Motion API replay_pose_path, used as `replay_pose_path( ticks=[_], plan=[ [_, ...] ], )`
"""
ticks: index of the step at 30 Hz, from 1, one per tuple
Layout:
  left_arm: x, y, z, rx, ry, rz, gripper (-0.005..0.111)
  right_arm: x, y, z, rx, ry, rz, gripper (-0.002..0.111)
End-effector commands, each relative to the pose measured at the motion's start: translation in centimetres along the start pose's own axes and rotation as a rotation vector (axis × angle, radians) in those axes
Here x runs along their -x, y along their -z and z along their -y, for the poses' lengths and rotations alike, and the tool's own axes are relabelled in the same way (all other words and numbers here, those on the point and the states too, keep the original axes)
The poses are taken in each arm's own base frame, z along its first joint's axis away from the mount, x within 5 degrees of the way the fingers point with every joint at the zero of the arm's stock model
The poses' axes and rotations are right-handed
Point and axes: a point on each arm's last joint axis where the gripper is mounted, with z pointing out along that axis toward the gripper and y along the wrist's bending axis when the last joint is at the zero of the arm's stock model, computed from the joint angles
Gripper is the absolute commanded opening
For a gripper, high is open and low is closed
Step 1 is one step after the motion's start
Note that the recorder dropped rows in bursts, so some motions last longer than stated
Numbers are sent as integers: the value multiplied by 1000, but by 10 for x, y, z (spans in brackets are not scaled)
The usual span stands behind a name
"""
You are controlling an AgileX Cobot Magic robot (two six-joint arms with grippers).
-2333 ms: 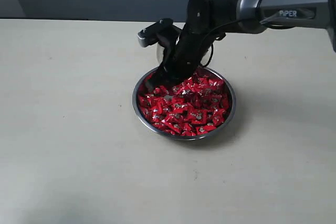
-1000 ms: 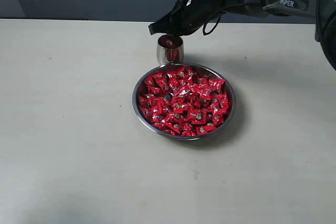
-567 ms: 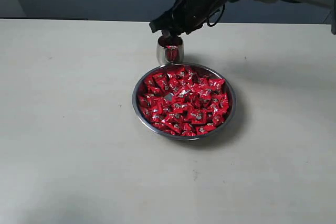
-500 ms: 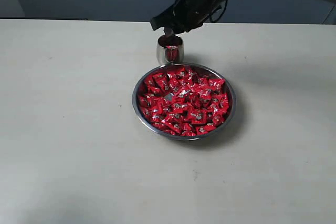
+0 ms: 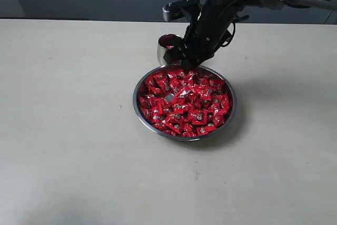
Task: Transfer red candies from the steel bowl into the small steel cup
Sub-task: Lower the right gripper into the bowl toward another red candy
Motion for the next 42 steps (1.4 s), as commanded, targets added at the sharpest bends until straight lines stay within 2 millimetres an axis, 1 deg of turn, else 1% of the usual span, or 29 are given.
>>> replay_pose_path(
  ticks=[1, 4, 12, 13, 14, 16, 18, 19, 21, 25, 30, 33, 37, 39, 42],
  plan=[
    [3, 1, 0, -6, -2, 19, 0, -3, -14, 5, -16, -8, -10, 17],
    [3, 1, 0, -6, -2, 19, 0, -3, -18, 6, -27, -9, -8, 17],
    [3, 1, 0, -6, -2, 19, 0, 0, -18, 8, -42, -18, 26, 17],
    [3, 1, 0, -6, -2, 19, 0, 0, -18, 8, -42, -18, 26, 20],
    [3, 1, 0, -6, -2, 19, 0, 0, -18, 8, -42, -18, 26, 25],
    [3, 1, 0, -6, -2, 19, 0, -1, -18, 8, -40, -19, 19, 42],
    [3, 1, 0, -6, -2, 19, 0, -1, -18, 8, -40, -19, 18, 54],
    [3, 1, 0, -6, -2, 19, 0, -1, -18, 8, -41, -21, 20, 57],
    [3, 1, 0, -6, -2, 19, 0, 0, -18, 8, -44, -27, 32, 55],
    [3, 1, 0, -6, -2, 19, 0, 3, -18, 10, -66, -44, 56, 46],
    [3, 1, 0, -6, -2, 19, 0, 1, -18, 10, -70, -44, 41, 47],
    [3, 1, 0, -6, -2, 19, 0, -1, -22, 10, -64, -51, 22, 47],
    [3, 1, 0, -6, -2, 19, 0, -7, -38, 12, -53, -60, -27, 47],
    [3, 1, 0, -6, -2, 19, 0, -7, -42, 13, -53, -63, -28, 46],
    [3, 1, 0, -6, -2, 19, 0, -6, -43, 13, -60, -78, -5, 44]
  ],
)
